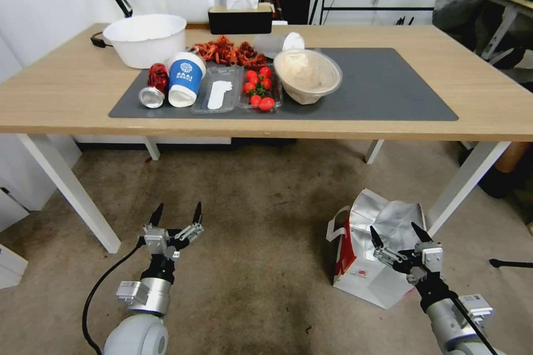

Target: Pick up the food delivery bag from the floor and place it on the table.

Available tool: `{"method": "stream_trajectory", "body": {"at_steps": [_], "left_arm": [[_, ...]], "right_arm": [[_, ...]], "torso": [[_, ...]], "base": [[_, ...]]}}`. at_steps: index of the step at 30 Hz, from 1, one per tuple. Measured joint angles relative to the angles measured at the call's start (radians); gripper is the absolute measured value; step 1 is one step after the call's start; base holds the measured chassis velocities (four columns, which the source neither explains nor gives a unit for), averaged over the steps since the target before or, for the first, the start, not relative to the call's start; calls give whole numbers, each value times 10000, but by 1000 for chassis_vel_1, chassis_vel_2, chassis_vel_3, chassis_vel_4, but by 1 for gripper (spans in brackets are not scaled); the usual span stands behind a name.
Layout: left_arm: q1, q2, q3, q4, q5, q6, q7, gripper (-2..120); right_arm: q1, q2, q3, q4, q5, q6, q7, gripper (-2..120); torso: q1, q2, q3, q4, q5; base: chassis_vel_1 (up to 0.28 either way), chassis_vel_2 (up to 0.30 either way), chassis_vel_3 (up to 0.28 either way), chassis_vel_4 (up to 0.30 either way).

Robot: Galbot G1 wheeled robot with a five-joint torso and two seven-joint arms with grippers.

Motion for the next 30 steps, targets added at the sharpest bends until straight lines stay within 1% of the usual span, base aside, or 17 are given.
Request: {"method": "stream_trajectory", "body": {"at_steps": [5,8,18,22,28,30], "left_arm": [[2,9,0,10,-1,-14,9,100],[12,11,0,14,-5,-62,32,100],[39,29,-22,14,-36,-173,107,100],[47,53,-8,87,-39,-351,112,100],[59,58,4,110,-46,-385,134,100],[60,68,20,110,-53,-387,146,100]], "right_arm": [[-22,18,2,13,-5,0,3,100],[-40,32,5,50,-11,0,3,100],[-90,66,15,125,-23,7,4,100],[-116,93,19,141,-37,21,4,100],[-126,104,20,149,-50,32,4,100],[-128,119,20,149,-56,42,4,100]], "torso": [[-52,-145,-90,0,0],[-105,-322,-217,0,0],[-205,-643,-440,0,-1],[-279,-890,-613,0,0],[-333,-1072,-741,0,0],[-367,-1199,-832,0,1]], "base": [[0,0,0,0],[0,0,0,0],[0,0,0,0],[0,0,0,0],[0,0,0,0],[0,0,0,0]]}}
